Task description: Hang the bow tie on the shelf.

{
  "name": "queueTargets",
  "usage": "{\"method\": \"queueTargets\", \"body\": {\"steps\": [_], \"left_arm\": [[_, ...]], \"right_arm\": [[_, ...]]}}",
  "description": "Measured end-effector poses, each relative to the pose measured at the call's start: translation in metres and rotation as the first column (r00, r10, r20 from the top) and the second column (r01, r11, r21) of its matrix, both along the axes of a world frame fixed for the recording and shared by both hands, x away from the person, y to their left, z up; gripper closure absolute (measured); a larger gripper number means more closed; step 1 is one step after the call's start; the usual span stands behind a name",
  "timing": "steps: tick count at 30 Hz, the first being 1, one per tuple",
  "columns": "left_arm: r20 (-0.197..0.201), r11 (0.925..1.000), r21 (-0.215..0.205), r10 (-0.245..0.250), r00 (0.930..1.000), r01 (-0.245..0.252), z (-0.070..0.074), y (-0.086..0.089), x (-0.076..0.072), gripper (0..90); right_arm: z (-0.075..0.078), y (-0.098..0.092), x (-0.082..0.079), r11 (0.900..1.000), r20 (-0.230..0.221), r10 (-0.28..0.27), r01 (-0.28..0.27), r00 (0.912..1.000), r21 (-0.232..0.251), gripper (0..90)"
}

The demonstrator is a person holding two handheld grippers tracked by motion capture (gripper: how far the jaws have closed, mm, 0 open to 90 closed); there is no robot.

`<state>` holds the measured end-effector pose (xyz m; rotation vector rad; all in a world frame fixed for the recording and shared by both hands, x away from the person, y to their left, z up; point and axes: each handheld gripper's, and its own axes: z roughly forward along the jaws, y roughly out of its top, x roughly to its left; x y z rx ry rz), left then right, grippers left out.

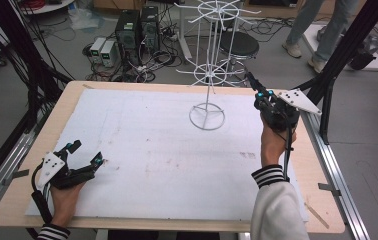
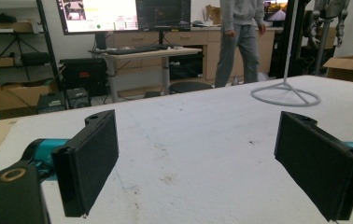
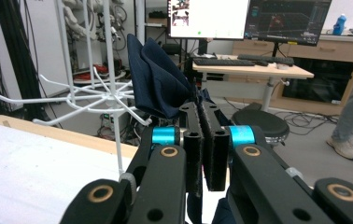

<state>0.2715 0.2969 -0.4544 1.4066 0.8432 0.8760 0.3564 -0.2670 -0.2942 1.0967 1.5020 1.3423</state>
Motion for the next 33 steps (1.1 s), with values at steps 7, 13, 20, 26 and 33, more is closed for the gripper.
{"method": "queueTargets", "body": {"steps": [7, 13, 20, 26, 33], "left_arm": [[0.000, 1.0000, 0.000, 0.000, 1.0000, 0.000, 0.000, 0.000, 0.000, 14.1], [0.000, 1.0000, 0.000, 0.001, 1.0000, -0.001, 0.000, 0.000, 0.000, 14.1], [-0.002, 1.0000, 0.000, -0.001, 1.0000, 0.001, 0.000, 0.000, 0.000, 14.1], [-0.002, 1.0000, 0.000, -0.001, 1.0000, 0.001, 0.000, 0.000, 0.000, 14.1], [-0.002, 1.0000, 0.000, -0.001, 1.0000, 0.001, 0.000, 0.000, 0.000, 14.1]], "right_arm": [[0.003, 0.006, 0.002, 1.000, 0.013, 0.006, -0.006, 0.9999, 0.007, 88.2], [0.004, 0.016, 0.006, 1.000, 0.027, 0.015, -0.016, 0.9995, 0.012, 88.1], [0.001, 0.026, 0.013, 1.000, 0.026, 0.026, -0.026, 0.9993, 0.003, 88.1], [-0.001, 0.032, 0.017, 0.999, 0.022, 0.038, -0.038, 0.9990, 0.003, 88.1], [-0.004, 0.036, 0.021, 0.999, 0.010, 0.049, -0.049, 0.9988, 0.000, 88.1]]}}
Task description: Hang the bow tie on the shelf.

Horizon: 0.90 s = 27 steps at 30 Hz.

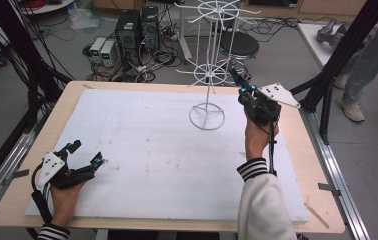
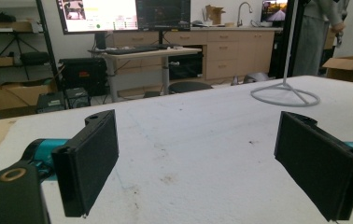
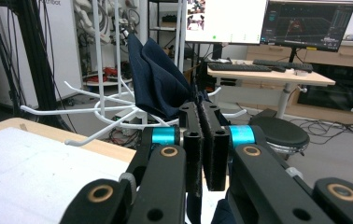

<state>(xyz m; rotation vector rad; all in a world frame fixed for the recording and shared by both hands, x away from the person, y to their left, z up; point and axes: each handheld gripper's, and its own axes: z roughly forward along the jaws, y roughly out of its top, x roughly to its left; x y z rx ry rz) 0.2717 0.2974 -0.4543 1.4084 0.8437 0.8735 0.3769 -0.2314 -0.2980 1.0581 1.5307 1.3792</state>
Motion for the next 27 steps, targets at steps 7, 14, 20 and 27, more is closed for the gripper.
{"method": "queueTargets", "body": {"steps": [7, 14, 20, 27], "left_arm": [[0.000, 1.0000, -0.001, 0.000, 1.0000, 0.000, 0.000, 0.000, 0.000, 14.1], [0.000, 1.0000, -0.001, 0.001, 1.0000, -0.001, 0.000, 0.000, 0.000, 14.1], [0.000, 1.0000, -0.002, 0.000, 1.0000, 0.000, 0.000, 0.000, 0.000, 14.1], [0.001, 1.0000, -0.003, 0.000, 1.0000, 0.000, 0.000, 0.000, 0.000, 14.1]], "right_arm": [[-0.003, 0.003, 0.004, 1.000, -0.009, -0.003, 0.003, 1.0000, 0.004, 88.1], [-0.003, 0.008, 0.008, 1.000, -0.016, -0.004, 0.004, 0.9999, -0.007, 88.1], [-0.003, 0.016, 0.010, 1.000, -0.024, 0.009, -0.009, 0.9997, -0.015, 88.1], [-0.007, 0.021, 0.014, 0.999, -0.046, 0.026, -0.027, 0.9986, -0.030, 87.9]]}}
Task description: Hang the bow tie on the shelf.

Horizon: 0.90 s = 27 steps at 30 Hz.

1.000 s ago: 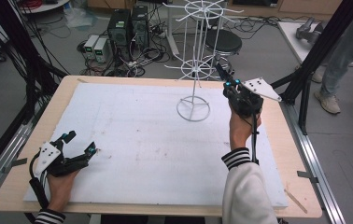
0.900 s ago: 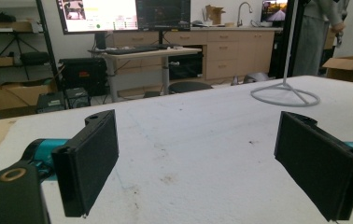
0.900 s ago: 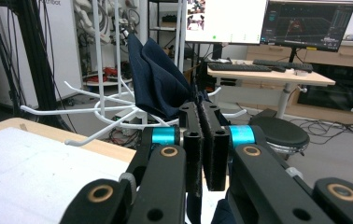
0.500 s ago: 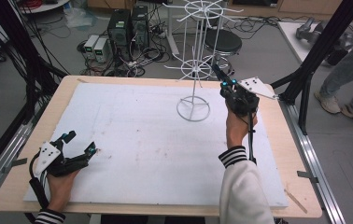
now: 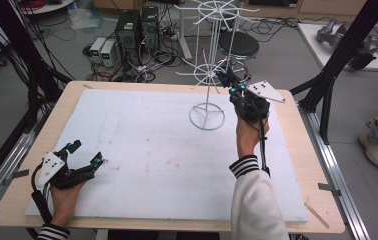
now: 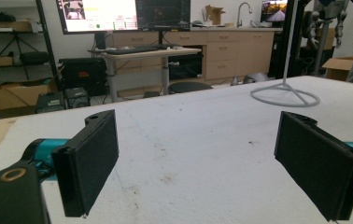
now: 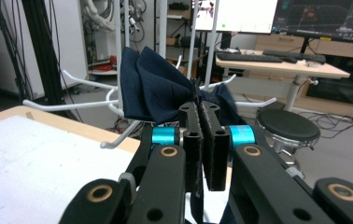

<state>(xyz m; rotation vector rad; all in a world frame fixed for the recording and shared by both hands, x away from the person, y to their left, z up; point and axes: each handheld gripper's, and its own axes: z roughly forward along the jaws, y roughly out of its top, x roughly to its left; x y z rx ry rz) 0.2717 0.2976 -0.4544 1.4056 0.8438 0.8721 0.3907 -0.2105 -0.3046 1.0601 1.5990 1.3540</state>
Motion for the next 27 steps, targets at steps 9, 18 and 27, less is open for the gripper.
{"method": "queueTargets", "body": {"steps": [9, 18, 27], "left_arm": [[0.000, 1.0000, 0.000, 0.000, 1.0000, 0.000, 0.000, 0.000, 0.000, 14.1], [0.000, 1.0000, -0.004, 0.000, 1.0000, 0.000, 0.000, 0.000, 0.000, 14.1], [0.001, 1.0000, -0.006, 0.000, 1.0000, 0.000, 0.000, 0.000, 0.000, 14.1]], "right_arm": [[-0.005, 0.003, 0.005, 1.000, -0.041, 0.029, -0.029, 0.9987, 0.004, 87.9], [-0.012, 0.005, 0.009, 0.999, -0.087, 0.047, -0.048, 0.9951, -0.005, 87.5], [-0.016, 0.005, 0.012, 0.998, -0.115, 0.053, -0.056, 0.9920, -0.021, 84.7]]}}
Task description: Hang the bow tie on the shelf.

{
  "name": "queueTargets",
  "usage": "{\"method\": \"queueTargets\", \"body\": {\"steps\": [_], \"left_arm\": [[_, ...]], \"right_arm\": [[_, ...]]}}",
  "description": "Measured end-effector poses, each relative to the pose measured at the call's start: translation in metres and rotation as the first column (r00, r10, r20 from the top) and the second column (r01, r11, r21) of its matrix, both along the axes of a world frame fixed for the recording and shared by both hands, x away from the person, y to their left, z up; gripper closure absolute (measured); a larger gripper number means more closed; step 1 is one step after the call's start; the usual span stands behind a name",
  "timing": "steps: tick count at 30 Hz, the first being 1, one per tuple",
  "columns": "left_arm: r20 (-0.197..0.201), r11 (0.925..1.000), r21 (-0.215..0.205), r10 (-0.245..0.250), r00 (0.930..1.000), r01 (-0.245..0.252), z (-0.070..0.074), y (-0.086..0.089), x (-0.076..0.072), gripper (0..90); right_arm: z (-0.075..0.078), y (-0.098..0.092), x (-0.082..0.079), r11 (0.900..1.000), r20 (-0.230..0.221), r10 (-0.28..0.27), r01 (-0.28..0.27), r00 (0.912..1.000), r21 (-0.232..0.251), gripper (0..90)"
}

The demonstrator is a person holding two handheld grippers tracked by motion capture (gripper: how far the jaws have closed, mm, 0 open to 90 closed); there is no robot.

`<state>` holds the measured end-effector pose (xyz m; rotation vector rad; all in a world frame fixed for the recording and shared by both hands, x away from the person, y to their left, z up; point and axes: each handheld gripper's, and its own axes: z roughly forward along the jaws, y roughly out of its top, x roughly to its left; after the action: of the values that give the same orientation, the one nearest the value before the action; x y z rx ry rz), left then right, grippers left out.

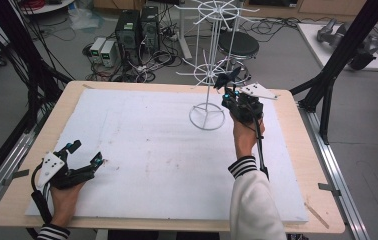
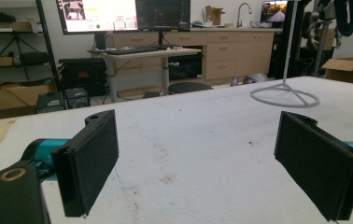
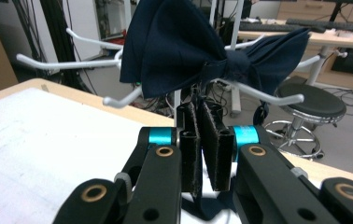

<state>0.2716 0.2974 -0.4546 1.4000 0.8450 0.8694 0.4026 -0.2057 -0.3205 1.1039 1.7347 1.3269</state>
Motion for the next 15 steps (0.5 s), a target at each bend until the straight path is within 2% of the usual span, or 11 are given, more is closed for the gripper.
{"method": "queueTargets", "body": {"steps": [12, 15], "left_arm": [[-0.006, 1.0000, 0.003, 0.001, 1.0000, -0.001, 0.0003, -0.0001, 0.0006, 14.1], [-0.012, 1.0000, 0.002, 0.002, 0.9999, -0.002, 0.0004, -0.0001, 0.0014, 14.1]], "right_arm": [[-0.0051, -0.0034, -0.0019, 1.000, -0.021, 0.004, -0.004, 0.9998, -0.018, 75.4], [-0.0045, -0.0041, -0.0029, 1.000, -0.030, 0.008, -0.009, 0.9995, -0.028, 60.3]]}}
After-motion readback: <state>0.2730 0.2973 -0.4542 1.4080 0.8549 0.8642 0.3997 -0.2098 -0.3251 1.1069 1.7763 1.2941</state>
